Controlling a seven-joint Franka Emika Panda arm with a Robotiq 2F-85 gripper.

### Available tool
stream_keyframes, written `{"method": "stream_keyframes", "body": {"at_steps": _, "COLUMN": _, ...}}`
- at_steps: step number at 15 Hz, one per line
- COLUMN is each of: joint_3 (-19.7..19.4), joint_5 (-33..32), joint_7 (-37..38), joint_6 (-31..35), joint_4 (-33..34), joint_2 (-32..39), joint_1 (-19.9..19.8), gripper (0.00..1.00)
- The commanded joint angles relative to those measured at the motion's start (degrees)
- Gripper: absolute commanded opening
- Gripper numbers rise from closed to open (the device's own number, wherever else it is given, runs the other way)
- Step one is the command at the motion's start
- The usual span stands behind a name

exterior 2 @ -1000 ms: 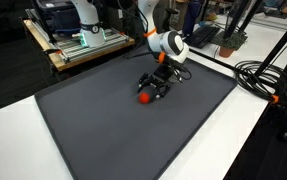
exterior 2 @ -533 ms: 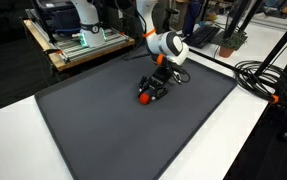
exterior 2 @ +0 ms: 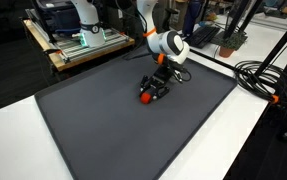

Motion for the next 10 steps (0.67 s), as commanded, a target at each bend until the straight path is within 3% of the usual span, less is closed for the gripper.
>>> {"method": "stream_keyframes", "body": {"at_steps": 1, "joint_3": 0.7, "joint_5": 0.7, "joint_7": 1.0, "joint_6": 0.7, "joint_4": -2.0, "joint_2": -2.4, "joint_1": 0.2, "gripper": 0.25}}
{"method": "stream_keyframes", "body": {"at_steps": 10, "joint_3": 0.2, "joint_5": 1.1, "joint_7": 0.9, "joint_6": -2.1, "joint_4": -1.5, "joint_2": -2.9, "joint_1": 0.7, "gripper": 0.25}}
